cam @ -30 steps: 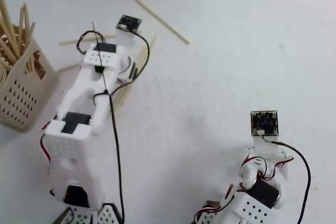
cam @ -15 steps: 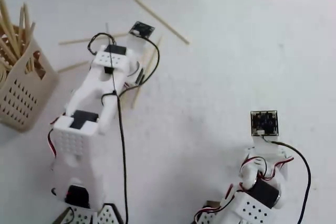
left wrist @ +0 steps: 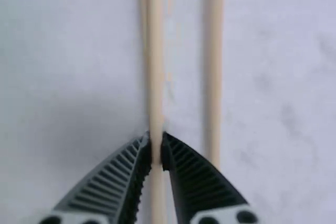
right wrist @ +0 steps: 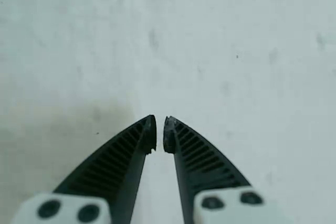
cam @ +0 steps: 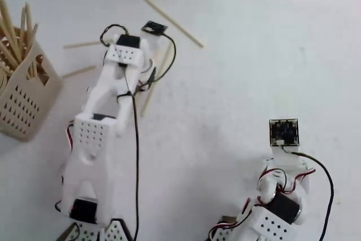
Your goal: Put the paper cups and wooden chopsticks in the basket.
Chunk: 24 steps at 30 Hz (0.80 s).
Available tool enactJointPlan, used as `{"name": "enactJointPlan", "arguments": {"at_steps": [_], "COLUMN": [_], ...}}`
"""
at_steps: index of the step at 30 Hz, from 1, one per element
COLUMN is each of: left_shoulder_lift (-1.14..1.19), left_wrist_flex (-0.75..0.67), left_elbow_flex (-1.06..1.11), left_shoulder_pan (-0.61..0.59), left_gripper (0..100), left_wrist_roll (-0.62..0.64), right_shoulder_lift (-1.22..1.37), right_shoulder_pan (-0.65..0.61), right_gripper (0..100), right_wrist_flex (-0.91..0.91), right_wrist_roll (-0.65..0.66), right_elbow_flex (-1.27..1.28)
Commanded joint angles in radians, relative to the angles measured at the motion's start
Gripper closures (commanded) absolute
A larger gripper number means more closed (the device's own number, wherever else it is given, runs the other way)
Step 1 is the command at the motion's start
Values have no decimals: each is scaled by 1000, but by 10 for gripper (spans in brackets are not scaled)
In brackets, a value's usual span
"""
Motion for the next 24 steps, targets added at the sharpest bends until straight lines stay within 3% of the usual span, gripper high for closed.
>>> {"name": "enactJointPlan", "arguments": {"at_steps": [1,7,13,24], "left_shoulder_lift": [12,10,12,-7], "left_wrist_flex": [64,127,292,298], "left_elbow_flex": [-107,-207,-496,-694], "left_shoulder_pan": [-22,-41,-47,-33], "left_gripper": [979,979,979,980], "left_wrist_roll": [-20,-20,-18,15], "right_shoulder_lift": [-1,-1,-1,-1], "right_shoulder_pan": [10,10,10,10], "right_gripper": [954,954,954,954], "right_wrist_flex": [5,5,5,4], "right_wrist_roll": [-2,-2,-2,-2], "right_elbow_flex": [9,9,9,9]}}
